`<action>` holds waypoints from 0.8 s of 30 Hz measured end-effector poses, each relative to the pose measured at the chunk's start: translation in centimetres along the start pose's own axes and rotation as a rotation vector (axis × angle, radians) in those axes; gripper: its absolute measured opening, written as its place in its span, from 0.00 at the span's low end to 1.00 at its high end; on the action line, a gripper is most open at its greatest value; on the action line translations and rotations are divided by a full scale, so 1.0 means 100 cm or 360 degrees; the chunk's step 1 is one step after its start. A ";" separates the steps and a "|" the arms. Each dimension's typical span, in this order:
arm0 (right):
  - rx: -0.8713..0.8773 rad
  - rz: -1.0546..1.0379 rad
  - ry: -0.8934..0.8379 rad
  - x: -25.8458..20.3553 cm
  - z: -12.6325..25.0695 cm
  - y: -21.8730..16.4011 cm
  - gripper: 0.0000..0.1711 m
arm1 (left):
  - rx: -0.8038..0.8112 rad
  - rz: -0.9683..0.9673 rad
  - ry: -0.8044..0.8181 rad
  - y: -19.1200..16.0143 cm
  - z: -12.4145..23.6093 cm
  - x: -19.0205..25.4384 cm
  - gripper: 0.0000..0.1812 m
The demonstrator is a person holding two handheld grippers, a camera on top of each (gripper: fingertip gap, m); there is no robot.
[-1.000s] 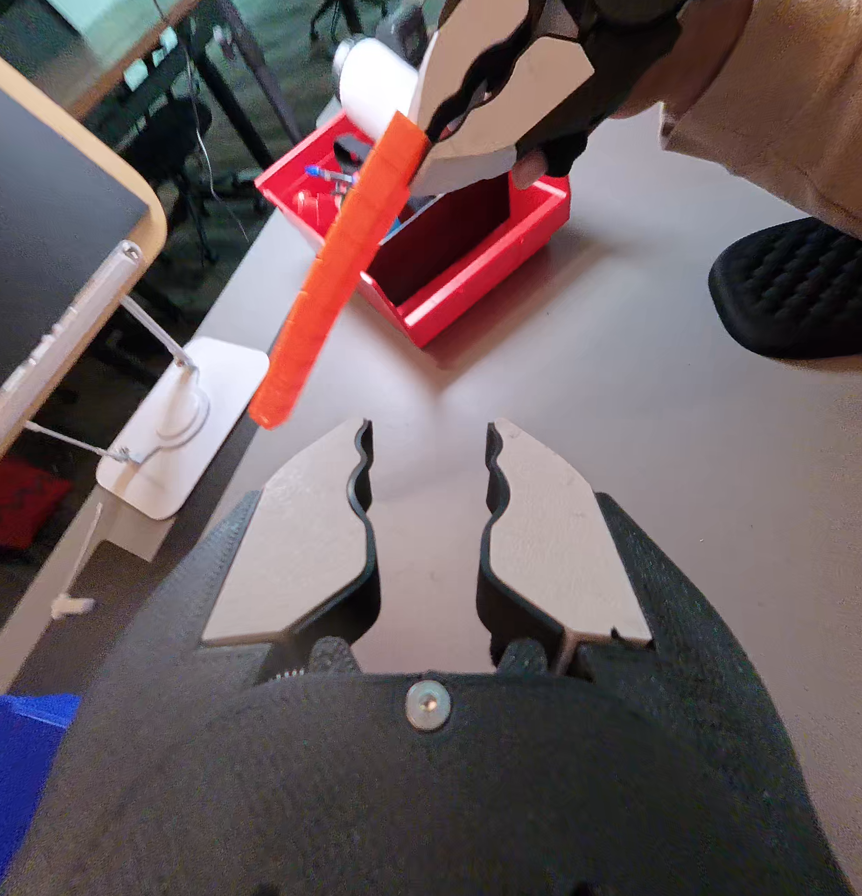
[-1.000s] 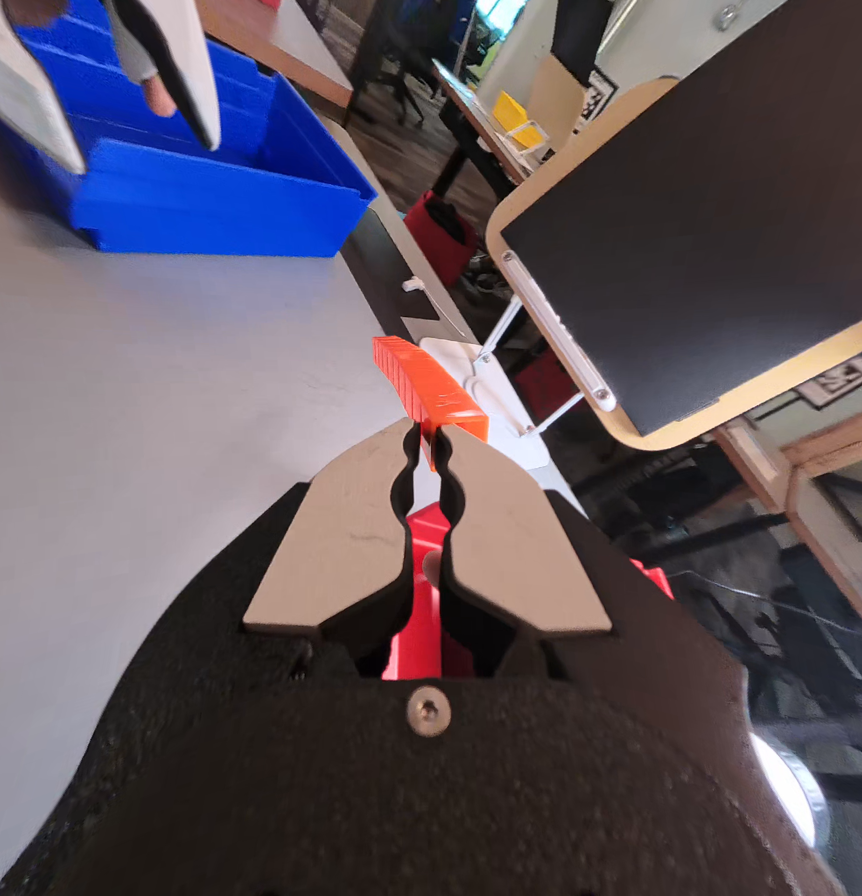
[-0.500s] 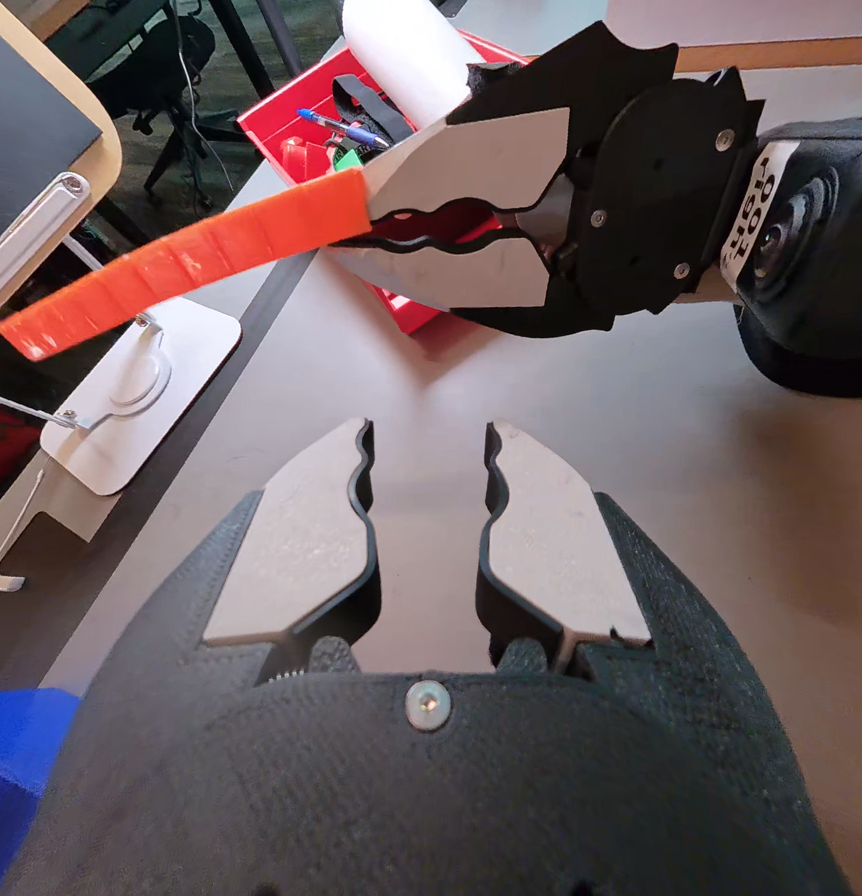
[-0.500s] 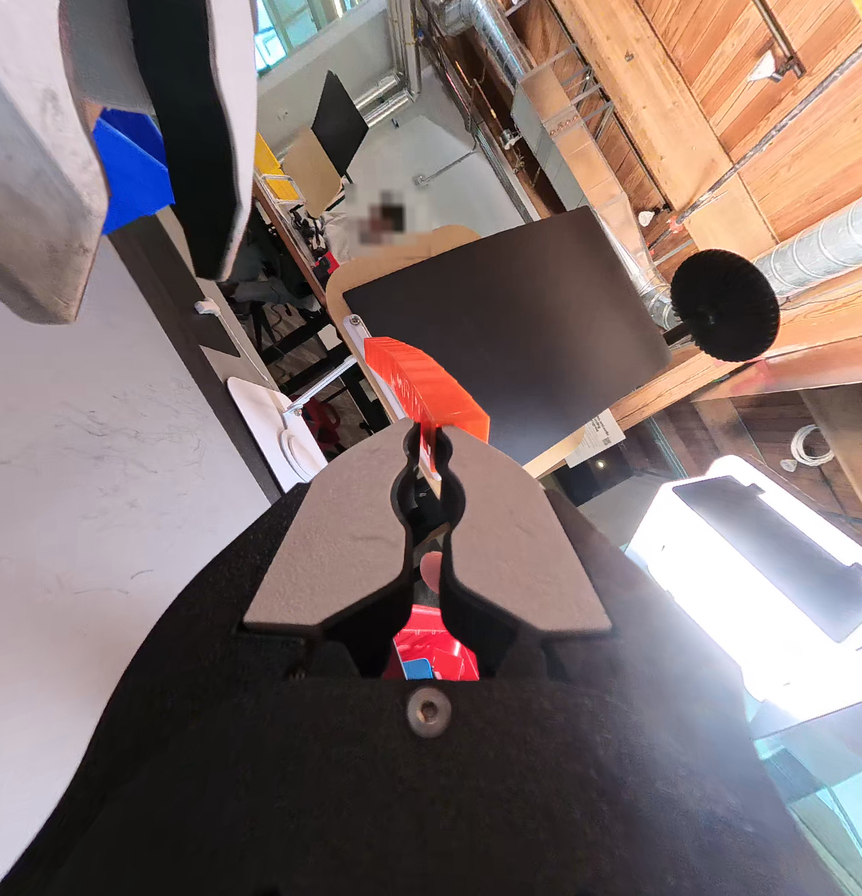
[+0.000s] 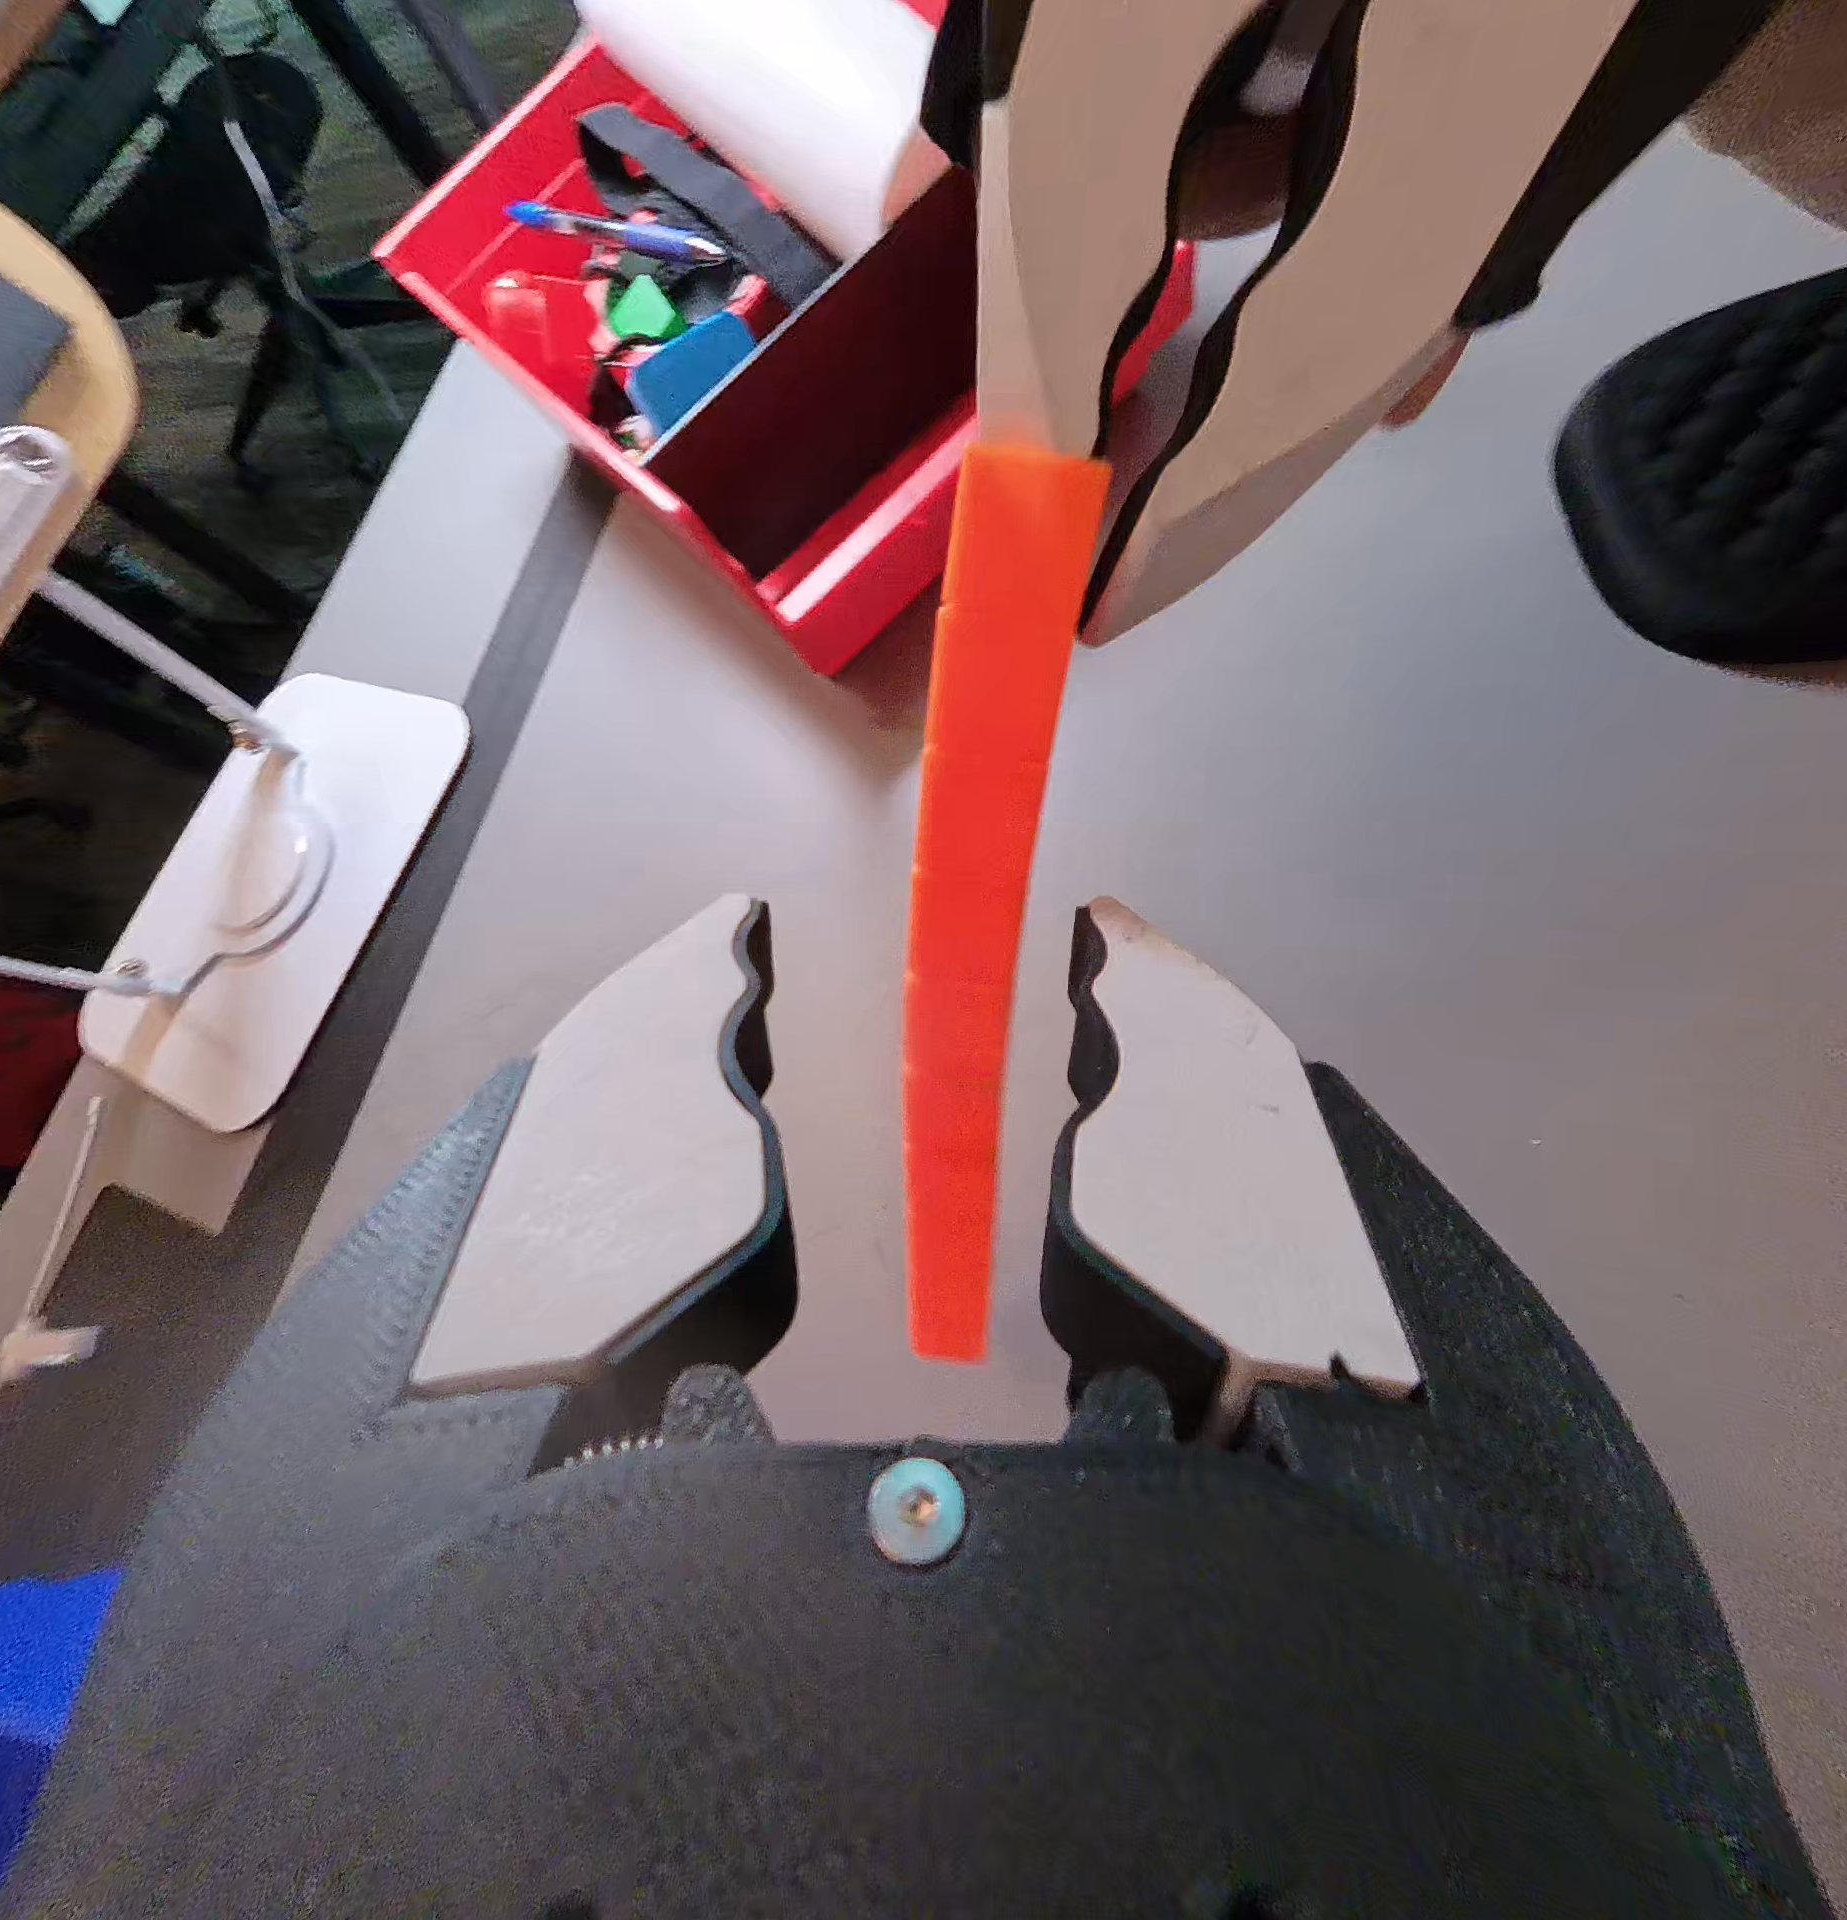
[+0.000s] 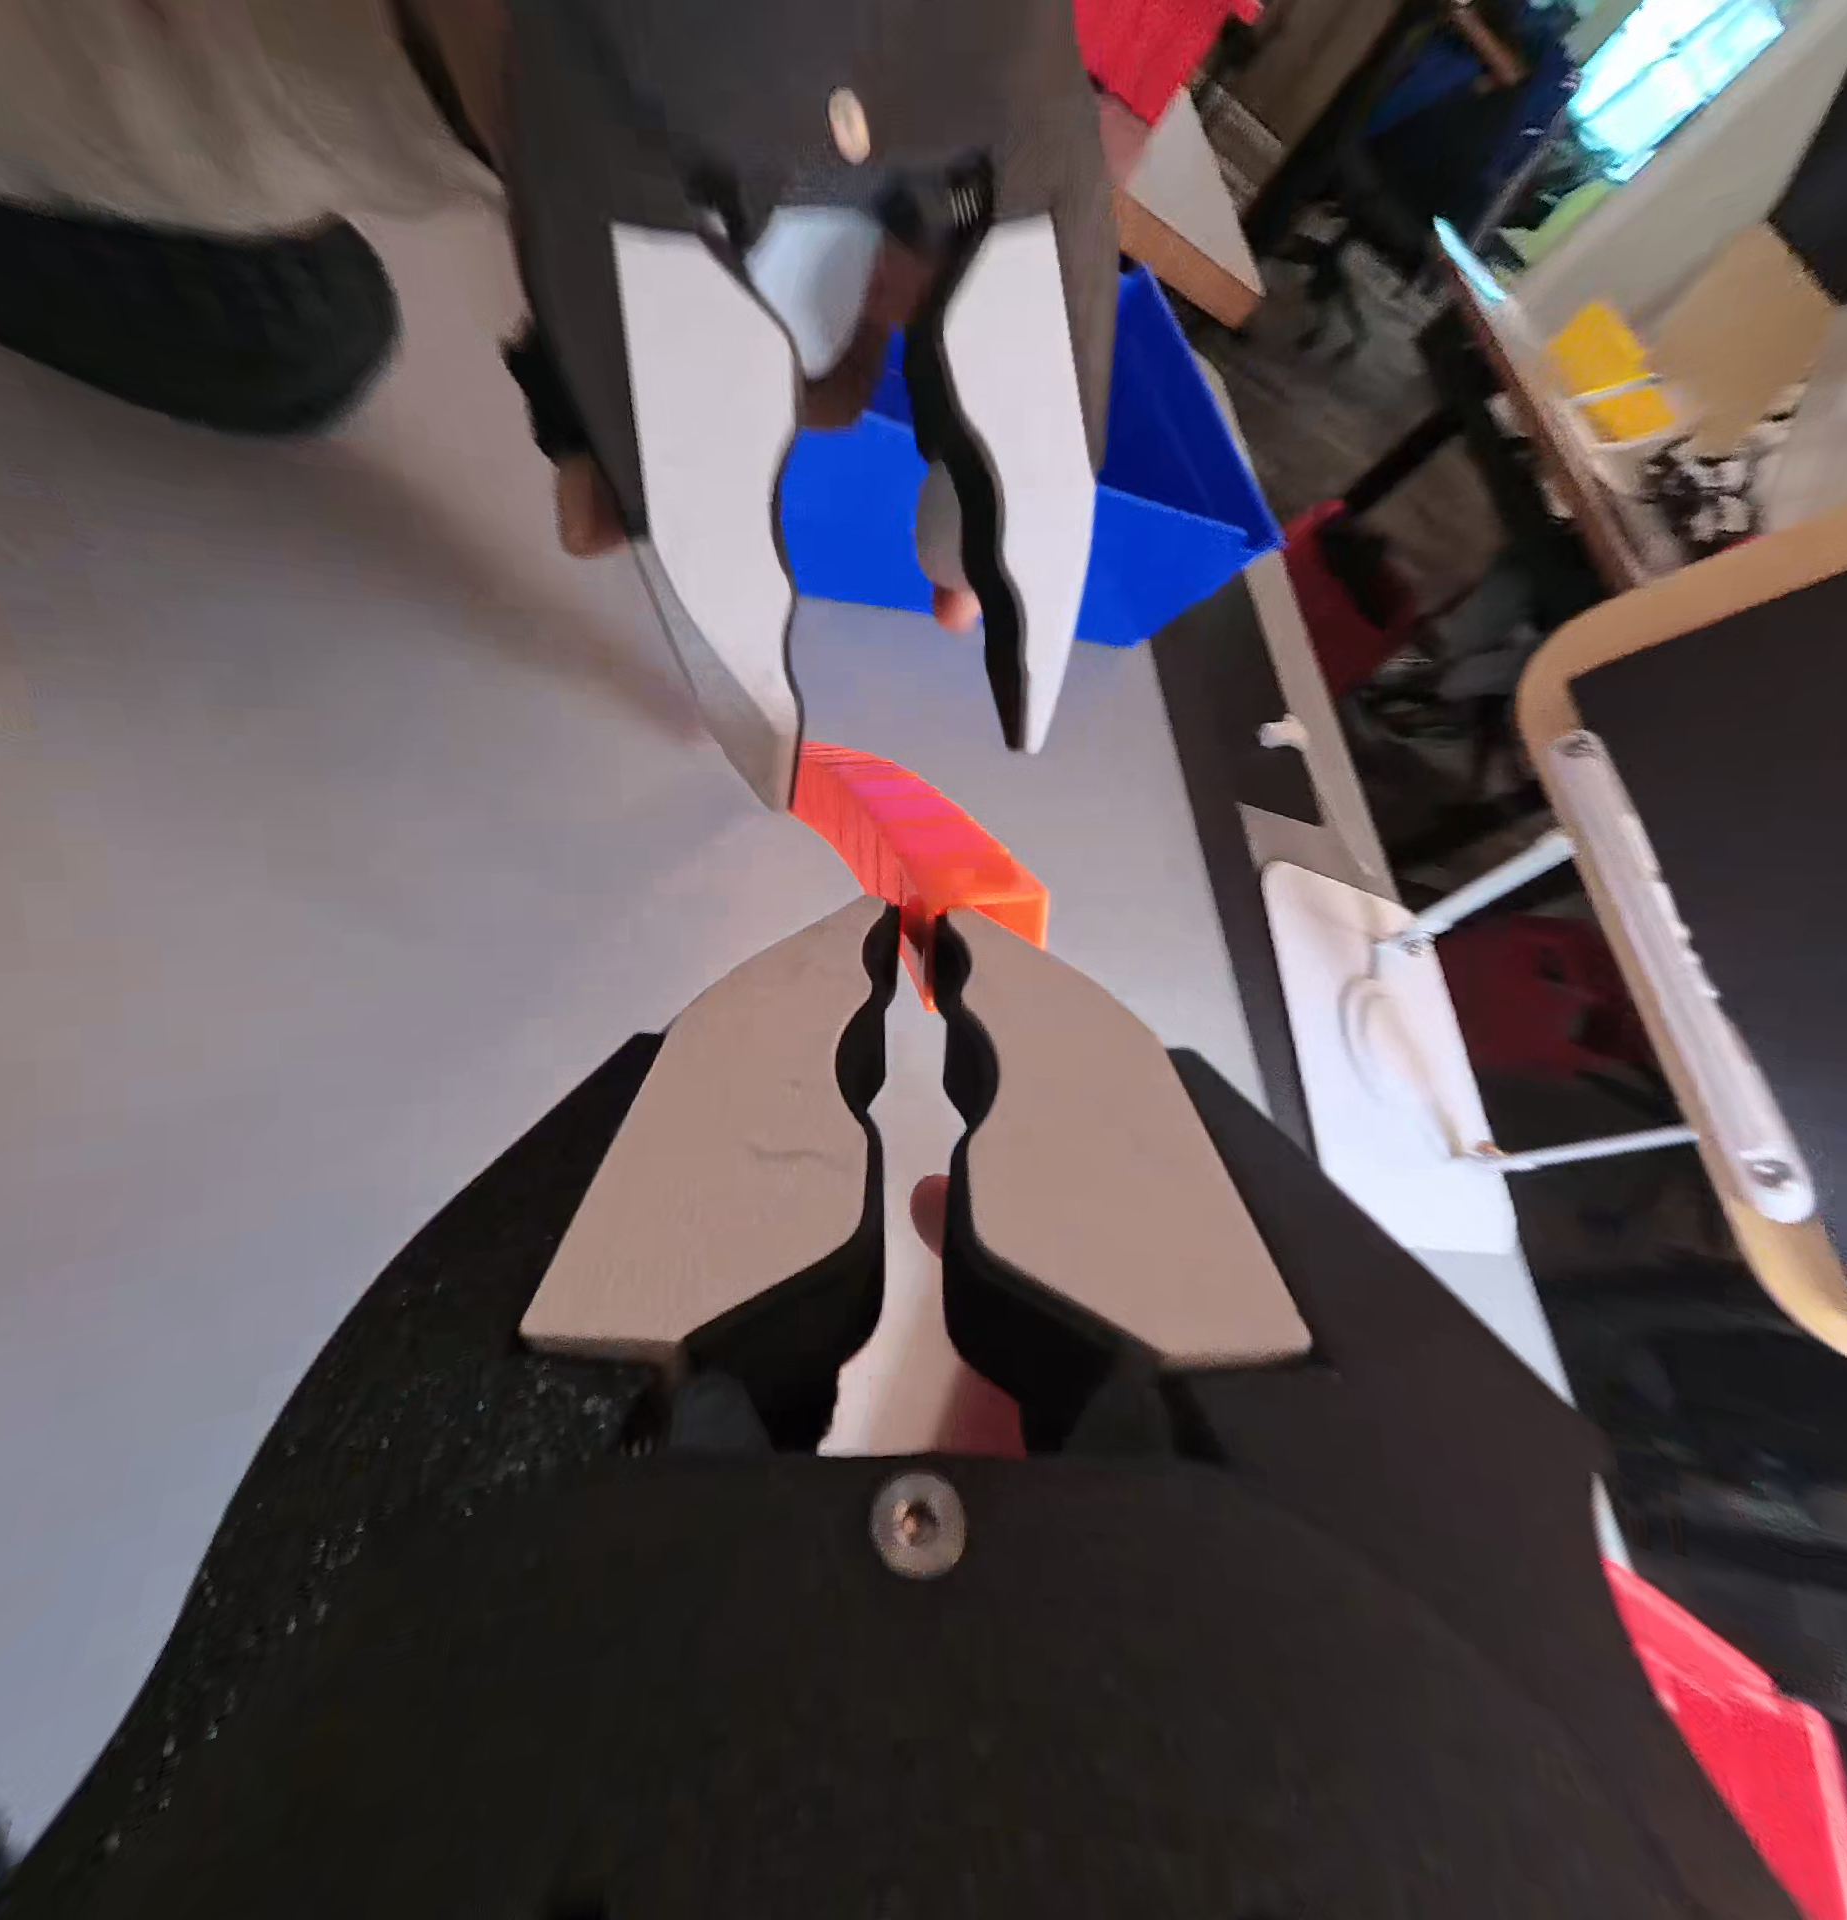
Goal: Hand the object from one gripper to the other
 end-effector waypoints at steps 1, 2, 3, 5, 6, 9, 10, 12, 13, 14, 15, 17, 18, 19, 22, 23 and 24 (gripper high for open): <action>0.0029 -0.0043 0.0059 -0.005 0.004 0.006 0.03 | 0.0001 0.0000 -0.0046 0.000 -0.002 0.005 0.31; 0.0055 -0.0078 0.0118 -0.010 0.008 0.012 0.03 | -0.0001 -0.0001 -0.0095 0.000 -0.004 0.010 0.31; 0.0083 -0.0097 0.0163 -0.014 0.011 0.018 0.03 | -0.0003 0.0001 -0.0140 0.000 -0.005 0.016 0.31; 0.0111 -0.0107 0.0207 -0.018 0.014 0.026 0.03 | 0.0010 0.0013 -0.0233 0.002 -0.007 0.026 0.27; 0.0116 -0.0110 0.0225 -0.020 0.016 0.028 0.03 | 0.0016 0.0018 -0.0279 0.003 -0.007 0.030 0.26; 0.0185 -0.0125 0.0239 -0.021 0.018 0.036 0.03 | 0.0076 0.0034 -0.0367 0.008 -0.006 0.039 0.22; 0.0217 -0.0137 0.0248 -0.021 0.018 0.039 0.03 | 0.0098 0.0053 -0.0395 0.010 -0.006 0.041 0.23; 0.0282 -0.0163 0.0265 -0.022 0.019 0.045 0.03 | 0.0124 0.0082 -0.0449 0.011 -0.007 0.045 0.22; 0.0289 -0.0165 0.0271 -0.022 0.019 0.046 0.03 | 0.0132 0.0091 -0.0472 0.011 -0.007 0.047 0.21; 0.0284 -0.0165 0.0270 -0.023 0.019 0.047 0.03 | 0.0139 0.0095 -0.0485 0.011 -0.008 0.048 0.17; 0.0281 -0.0161 0.0259 -0.022 0.019 0.047 0.03 | 0.0147 0.0093 -0.0488 0.011 -0.009 0.049 0.15; 0.0291 -0.0160 0.0239 -0.021 0.019 0.048 0.03 | 0.0180 0.0084 -0.0453 0.012 -0.012 0.047 0.15; 0.0319 -0.0167 0.0202 -0.017 0.020 0.050 0.04 | 0.0211 0.0100 -0.0432 0.014 -0.013 0.045 0.14; 0.0384 -0.0177 0.0137 -0.011 0.021 0.054 0.06 | 0.0250 0.0135 -0.0410 0.016 -0.013 0.041 0.14; 0.0633 -0.0303 -0.0031 0.011 0.037 0.068 0.22 | 0.0458 0.0302 -0.0330 0.024 -0.009 0.022 0.13; 0.0683 -0.0363 -0.0090 0.019 0.041 0.067 0.25 | 0.0551 0.0385 -0.0307 0.028 -0.005 0.014 0.13; 0.0715 -0.0414 -0.0142 0.026 0.043 0.062 0.26 | 0.0647 0.0481 -0.0290 0.033 -0.001 0.005 0.13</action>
Point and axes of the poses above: each gripper's, where its closed fingertips meet, z back along the fingers, y out of its top, x = y × z across the jaws, the point moved 3 cm from there along z, back along the fingers, and after that the axes turned 11 degrees about x, right-handed, at the moved point
